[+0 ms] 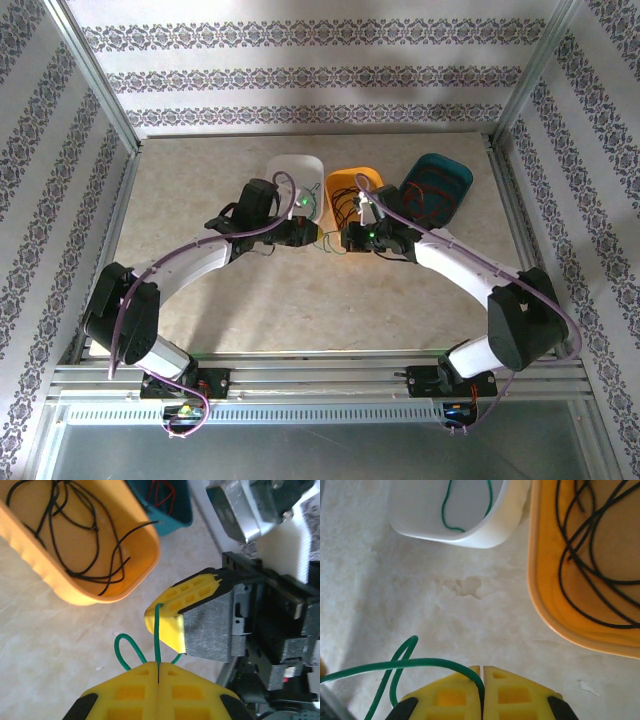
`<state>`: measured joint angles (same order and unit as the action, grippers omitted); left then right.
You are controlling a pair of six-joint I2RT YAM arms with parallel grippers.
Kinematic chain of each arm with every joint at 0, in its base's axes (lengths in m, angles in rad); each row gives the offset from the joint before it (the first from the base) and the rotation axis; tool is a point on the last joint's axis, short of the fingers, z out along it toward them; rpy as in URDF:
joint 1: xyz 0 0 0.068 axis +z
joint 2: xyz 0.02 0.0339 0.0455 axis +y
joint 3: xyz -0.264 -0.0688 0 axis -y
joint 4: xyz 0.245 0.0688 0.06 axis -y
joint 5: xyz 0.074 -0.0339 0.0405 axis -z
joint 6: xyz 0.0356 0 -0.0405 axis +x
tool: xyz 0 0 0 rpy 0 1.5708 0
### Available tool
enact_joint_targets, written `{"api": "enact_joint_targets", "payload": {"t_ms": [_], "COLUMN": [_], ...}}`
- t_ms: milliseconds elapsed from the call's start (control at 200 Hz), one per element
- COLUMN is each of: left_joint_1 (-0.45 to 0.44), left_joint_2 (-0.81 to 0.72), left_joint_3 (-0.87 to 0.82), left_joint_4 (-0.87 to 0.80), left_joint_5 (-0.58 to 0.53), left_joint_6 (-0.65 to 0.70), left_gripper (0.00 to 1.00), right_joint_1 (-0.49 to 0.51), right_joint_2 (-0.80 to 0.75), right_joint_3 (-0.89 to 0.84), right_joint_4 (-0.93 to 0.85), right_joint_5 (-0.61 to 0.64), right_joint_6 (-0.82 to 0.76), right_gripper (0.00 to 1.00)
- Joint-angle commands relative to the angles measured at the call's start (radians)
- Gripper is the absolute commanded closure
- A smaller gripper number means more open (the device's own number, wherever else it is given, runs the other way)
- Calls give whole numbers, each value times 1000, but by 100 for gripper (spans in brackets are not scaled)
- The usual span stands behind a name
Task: Untangle the cables
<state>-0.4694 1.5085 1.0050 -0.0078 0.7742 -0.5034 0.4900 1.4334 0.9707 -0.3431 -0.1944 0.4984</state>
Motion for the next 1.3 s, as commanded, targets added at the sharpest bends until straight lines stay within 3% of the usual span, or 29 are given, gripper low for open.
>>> {"api": "enact_joint_targets", "payload": {"t_ms": [0,130,275,445,610,869,1179,1294], "left_joint_1": [25,26,22,5,-20,-46,-45,-36], "left_joint_2": [-65,-56,-44,-34,-12,60,83,63], "left_joint_3": [-6,0,5,-7,-11,36,41,36], "left_joint_4": [67,14,-36,45,156,162,298,308], "left_joint_5": [153,175,85,54,115,109,110,112], "left_joint_6": [-30,4,52,32,-1,0,-64,-56], "left_gripper": [100,100,98,48,39,43,78,81], "right_joint_1": [-25,-2,-1,-7,-4,11,41,44], "right_joint_2": [-49,-121,-182,-218,-211,-194,-167,-166], "right_joint_3": [-4,-15,-21,-23,-14,6,4,-3], "right_joint_4": [-134,-128,-92,-33,14,71,73,66], "right_joint_5": [350,462,373,170,47,-2,-2,-9], "right_joint_6": [-30,-95,-156,-137,-87,-34,-40,-49], "right_gripper": [100,100,100,100,100,100,100,100]}}
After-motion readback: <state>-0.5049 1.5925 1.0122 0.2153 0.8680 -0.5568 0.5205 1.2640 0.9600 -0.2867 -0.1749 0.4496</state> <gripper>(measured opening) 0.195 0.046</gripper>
